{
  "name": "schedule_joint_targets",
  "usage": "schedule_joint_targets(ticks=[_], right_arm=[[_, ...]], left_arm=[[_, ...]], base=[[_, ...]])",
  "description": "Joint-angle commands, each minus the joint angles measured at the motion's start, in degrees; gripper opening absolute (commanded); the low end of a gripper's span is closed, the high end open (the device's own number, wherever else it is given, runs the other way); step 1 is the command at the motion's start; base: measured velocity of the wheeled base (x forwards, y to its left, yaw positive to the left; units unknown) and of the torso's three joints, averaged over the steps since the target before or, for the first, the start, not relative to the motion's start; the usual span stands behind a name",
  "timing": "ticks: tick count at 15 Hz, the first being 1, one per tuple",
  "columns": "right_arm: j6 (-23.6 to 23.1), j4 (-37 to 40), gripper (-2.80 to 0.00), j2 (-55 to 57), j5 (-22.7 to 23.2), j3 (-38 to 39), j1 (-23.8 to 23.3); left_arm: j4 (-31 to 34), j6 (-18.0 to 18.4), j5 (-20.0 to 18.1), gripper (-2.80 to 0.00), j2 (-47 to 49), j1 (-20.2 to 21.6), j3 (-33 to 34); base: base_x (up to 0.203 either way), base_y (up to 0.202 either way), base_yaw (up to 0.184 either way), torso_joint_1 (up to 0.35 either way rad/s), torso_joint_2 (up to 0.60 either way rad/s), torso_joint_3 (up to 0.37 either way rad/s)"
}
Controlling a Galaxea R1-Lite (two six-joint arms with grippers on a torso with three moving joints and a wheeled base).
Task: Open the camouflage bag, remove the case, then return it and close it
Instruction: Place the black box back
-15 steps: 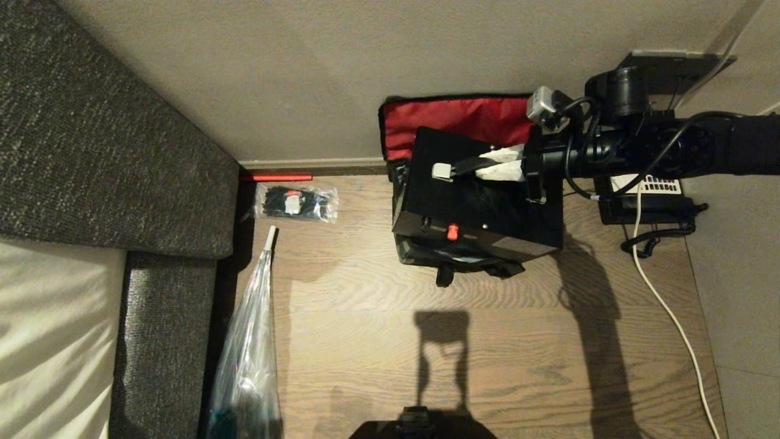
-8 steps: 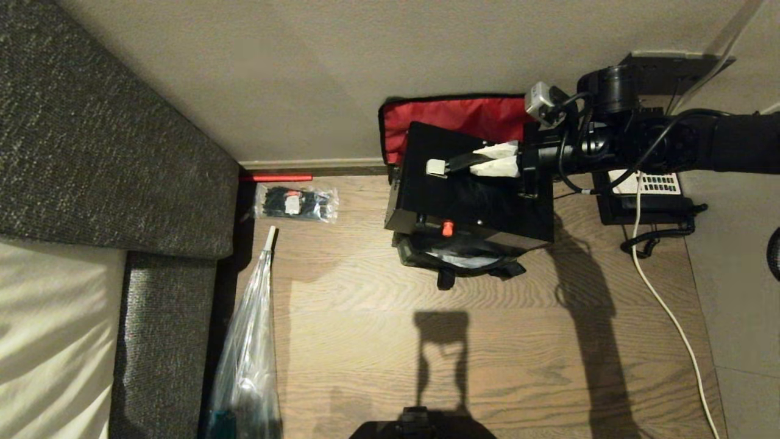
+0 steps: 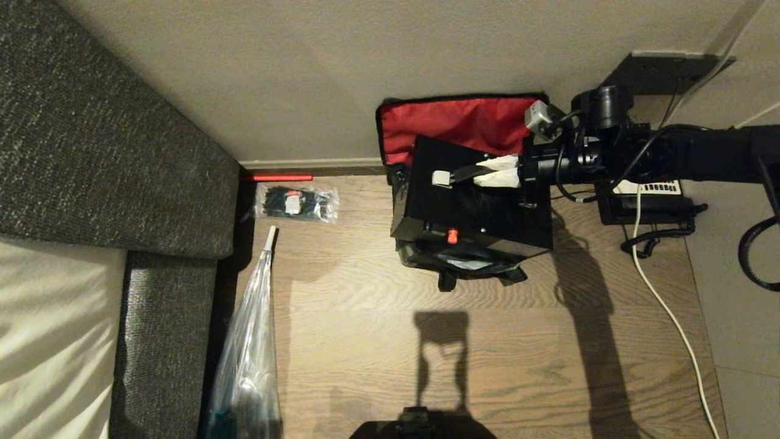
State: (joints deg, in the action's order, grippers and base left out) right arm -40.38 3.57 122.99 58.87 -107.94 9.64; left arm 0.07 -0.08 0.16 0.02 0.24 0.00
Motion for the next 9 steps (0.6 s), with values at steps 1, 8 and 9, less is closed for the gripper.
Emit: schedule_joint_targets(ticks=[1,8,9], right_arm=[[-0.24,1.15,-2.8,1.02,0.19,-1.74,-0.59],[-0.49,3.76,-2.8,-0.12,-0.21,-3.16,-0.41],[-0.62,4.28,-2.8,-0.12,-0.29,-3.25,-0.33]], left_arm=[[0.01,-0.01,0.02,-2.8,-0.11,0.02,0.09],[0.01,-0.01,0.02,-2.8,-0.11,0.03,0.09],[0.01,-0.01,0.02,-2.8,-0.11,0.02,0.1]], base=[[0.0,0.0,0.0,0.0,0.0,0.0],[0.0,0.0,0.0,0.0,0.0,0.0],[0.0,0.0,0.0,0.0,0.0,0.0]])
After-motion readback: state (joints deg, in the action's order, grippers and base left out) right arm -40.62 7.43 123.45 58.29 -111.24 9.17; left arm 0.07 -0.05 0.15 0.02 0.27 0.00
